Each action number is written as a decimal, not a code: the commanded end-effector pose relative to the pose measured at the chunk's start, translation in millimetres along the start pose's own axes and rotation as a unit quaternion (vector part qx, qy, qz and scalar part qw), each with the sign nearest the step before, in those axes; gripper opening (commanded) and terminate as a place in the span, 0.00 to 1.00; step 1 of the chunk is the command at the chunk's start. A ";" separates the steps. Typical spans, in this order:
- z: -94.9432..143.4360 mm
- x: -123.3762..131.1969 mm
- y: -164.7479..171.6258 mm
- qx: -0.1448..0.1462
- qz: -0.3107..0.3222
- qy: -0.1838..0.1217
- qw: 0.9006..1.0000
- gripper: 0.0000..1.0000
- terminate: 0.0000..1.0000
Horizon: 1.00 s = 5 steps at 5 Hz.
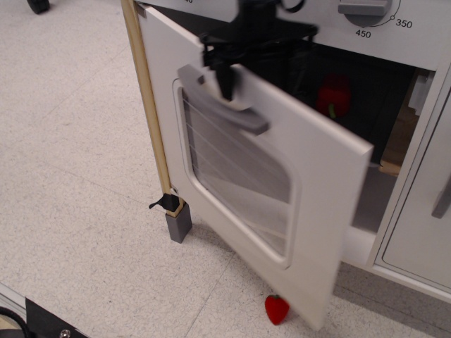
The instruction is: Close oven
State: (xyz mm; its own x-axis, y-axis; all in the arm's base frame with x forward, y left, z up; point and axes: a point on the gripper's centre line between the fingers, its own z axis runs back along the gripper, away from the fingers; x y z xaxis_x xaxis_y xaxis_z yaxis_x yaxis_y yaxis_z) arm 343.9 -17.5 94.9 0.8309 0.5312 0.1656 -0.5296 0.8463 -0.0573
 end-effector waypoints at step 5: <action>1.2 -93.3 12.2 0.005 -0.182 -0.016 0.983 1.00 0.00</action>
State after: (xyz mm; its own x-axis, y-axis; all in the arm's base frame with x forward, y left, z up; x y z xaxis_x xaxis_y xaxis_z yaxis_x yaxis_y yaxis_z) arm 255.8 -60.7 65.1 0.9674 0.1836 0.1744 -0.1922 0.9808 0.0337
